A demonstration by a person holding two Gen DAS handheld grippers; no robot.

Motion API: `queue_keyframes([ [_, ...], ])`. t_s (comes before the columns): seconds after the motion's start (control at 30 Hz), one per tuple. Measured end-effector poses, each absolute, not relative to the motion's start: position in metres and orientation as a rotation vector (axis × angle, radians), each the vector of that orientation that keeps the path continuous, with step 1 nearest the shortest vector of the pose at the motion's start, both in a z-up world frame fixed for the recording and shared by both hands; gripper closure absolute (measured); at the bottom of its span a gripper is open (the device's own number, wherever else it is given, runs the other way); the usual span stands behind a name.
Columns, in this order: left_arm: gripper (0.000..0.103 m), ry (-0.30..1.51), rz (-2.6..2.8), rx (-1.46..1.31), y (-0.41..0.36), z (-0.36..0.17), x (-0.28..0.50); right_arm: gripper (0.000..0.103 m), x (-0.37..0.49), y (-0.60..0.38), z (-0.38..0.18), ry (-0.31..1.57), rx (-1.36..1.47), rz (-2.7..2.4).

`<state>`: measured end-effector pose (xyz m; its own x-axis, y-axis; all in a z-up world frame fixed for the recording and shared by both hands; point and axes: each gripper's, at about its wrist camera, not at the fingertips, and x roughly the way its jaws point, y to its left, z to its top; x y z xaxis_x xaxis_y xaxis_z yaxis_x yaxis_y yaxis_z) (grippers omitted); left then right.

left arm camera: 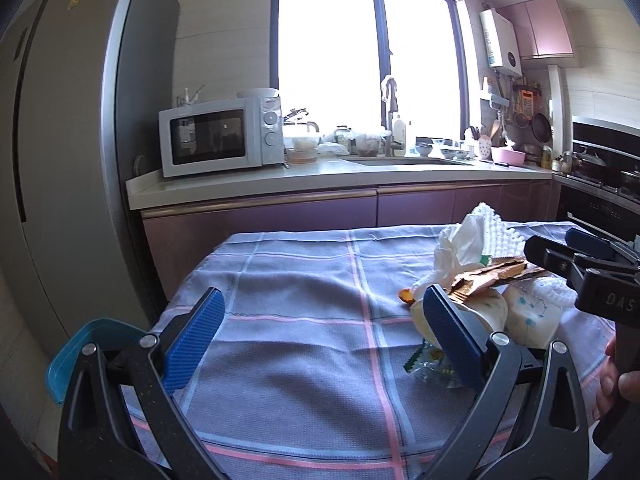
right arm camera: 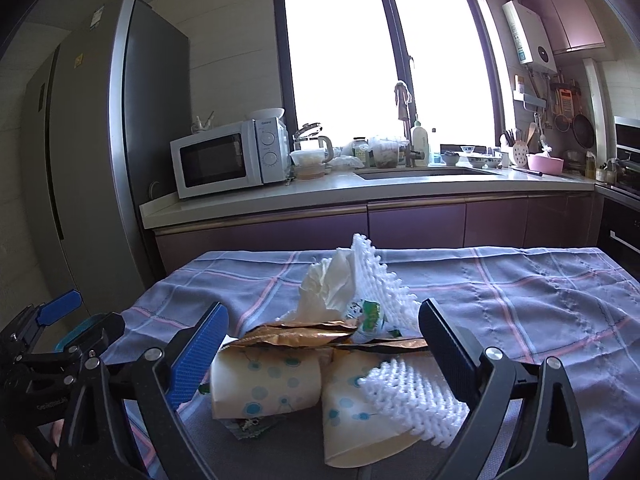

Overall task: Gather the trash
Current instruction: 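Grasp the cream paper cup with the left tool while the right tool grasps the gold wrapper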

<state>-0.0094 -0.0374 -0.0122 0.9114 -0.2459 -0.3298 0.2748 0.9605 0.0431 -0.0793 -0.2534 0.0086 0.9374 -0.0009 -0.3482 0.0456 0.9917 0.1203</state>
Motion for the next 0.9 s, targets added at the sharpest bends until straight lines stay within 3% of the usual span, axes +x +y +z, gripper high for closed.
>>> queue_keyframes([
  [0.2,0.005,0.373,-0.405,0.099,-0.061,-0.020,-0.008,0.028,-0.071,-0.266,-0.002,0.422,0.176,0.027],
  [0.4,0.016,0.426,-0.570,0.105,-0.082,-0.024,-0.011,0.030,-0.062,-0.268,-0.005,0.452,0.214,0.093],
  [0.6,0.037,0.543,-0.711,0.065,-0.101,-0.034,0.005,0.032,-0.052,-0.270,-0.007,0.480,0.255,0.139],
  [0.73,0.061,0.631,-0.784,0.005,-0.110,-0.042,0.023,0.036,-0.042,-0.274,-0.008,0.510,0.291,0.163],
  [0.87,0.090,0.703,-0.833,-0.057,-0.111,-0.052,0.037,0.052,-0.034,-0.279,-0.014,0.549,0.346,0.198],
  [0.9,0.092,0.705,-0.834,-0.064,-0.111,-0.053,0.039,0.060,-0.033,-0.281,-0.015,0.552,0.360,0.208],
])
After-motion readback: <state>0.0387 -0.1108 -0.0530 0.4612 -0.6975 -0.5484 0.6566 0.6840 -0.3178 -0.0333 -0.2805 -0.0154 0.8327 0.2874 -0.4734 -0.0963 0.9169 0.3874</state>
